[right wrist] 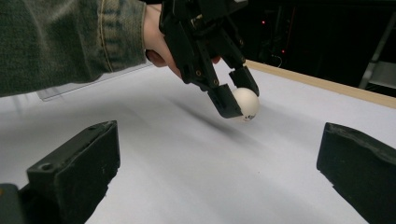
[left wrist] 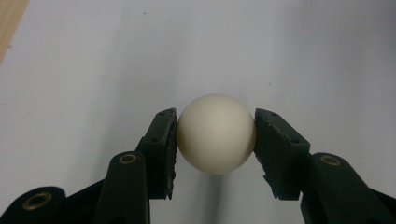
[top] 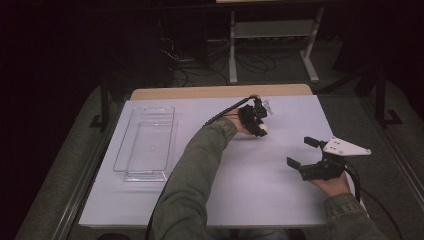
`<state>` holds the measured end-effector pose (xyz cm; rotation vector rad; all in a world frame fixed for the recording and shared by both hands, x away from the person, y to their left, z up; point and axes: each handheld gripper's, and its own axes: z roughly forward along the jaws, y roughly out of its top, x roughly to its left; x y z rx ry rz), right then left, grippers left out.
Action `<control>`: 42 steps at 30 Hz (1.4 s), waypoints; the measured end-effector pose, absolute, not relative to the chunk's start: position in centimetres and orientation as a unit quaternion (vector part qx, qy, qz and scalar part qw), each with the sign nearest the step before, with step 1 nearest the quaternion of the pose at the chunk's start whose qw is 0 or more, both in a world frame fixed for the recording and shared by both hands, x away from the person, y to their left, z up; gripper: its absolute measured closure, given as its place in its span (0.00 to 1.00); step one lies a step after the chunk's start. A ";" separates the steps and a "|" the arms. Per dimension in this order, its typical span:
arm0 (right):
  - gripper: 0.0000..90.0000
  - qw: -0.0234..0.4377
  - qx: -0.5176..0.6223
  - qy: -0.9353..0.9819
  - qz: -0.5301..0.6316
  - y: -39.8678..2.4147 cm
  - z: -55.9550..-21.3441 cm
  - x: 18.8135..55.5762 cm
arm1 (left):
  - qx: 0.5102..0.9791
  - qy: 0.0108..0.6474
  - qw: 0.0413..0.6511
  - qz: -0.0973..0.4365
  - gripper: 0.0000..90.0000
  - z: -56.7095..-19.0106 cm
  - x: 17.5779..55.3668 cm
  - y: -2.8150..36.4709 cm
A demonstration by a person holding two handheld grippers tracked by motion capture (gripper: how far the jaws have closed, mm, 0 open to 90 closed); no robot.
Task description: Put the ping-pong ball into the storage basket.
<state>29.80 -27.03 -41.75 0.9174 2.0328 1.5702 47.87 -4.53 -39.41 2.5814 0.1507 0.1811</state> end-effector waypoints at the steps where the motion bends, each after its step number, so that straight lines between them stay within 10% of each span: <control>1: 0.00 0.206 0.328 0.730 0.563 -27.0 -41.8 29.8 | 0.959 0.056 0.271 0.067 0.56 -39.3 47.8 -4.5; 42: 0.00 0.200 0.331 0.733 0.559 -26.9 -41.9 29.6 | 0.942 0.051 0.302 0.137 0.56 -28.2 44.9 -1.5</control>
